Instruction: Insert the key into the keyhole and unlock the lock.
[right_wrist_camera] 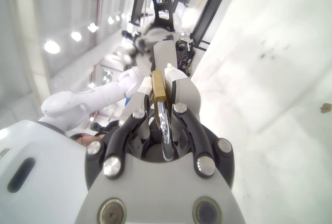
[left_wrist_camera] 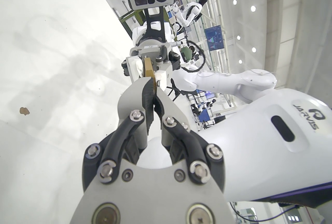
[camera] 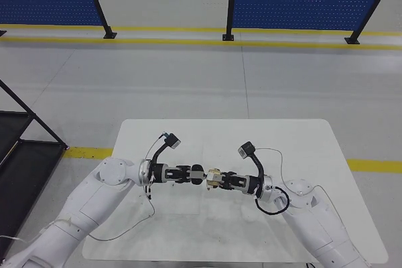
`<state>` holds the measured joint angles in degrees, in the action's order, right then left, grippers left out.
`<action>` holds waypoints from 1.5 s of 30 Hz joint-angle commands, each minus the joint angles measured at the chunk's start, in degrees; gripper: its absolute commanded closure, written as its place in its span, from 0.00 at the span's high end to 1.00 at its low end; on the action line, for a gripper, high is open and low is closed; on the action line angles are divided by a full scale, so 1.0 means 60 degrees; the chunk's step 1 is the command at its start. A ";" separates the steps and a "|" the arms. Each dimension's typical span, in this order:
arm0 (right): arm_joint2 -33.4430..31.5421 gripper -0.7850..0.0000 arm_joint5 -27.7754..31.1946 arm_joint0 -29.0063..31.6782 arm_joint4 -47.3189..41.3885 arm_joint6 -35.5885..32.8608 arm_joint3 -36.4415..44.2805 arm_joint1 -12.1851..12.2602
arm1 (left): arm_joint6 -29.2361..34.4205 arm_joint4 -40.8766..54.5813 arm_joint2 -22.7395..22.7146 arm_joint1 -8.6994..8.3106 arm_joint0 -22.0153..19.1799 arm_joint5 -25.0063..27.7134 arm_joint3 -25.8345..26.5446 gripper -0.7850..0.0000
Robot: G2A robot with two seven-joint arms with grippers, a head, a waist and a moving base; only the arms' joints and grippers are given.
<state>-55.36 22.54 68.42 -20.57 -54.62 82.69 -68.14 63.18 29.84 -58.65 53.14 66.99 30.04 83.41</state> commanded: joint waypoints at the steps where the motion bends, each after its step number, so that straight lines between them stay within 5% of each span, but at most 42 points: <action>1: 0.0000 0.00 0.0000 0.0000 0.0000 0.0000 0.0000 0.0000 | -0.0018 -0.0059 -0.0022 0.0008 -0.0007 0.0006 -0.0008 0.00; 25: 0.0000 0.00 0.0000 0.0000 0.0000 0.0000 0.0000 0.0000 | 0.0001 -0.0385 -0.0110 0.0122 0.0058 0.0039 0.0050 0.00; 45: 0.0000 0.00 0.0000 0.0000 0.0000 0.0000 0.0000 0.0000 | -0.0560 -0.1942 -0.0504 0.0101 0.0309 0.1177 0.0511 0.00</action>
<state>-55.36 22.54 68.42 -20.57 -54.61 82.69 -68.14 60.31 19.27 -61.51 53.77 68.71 36.91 86.24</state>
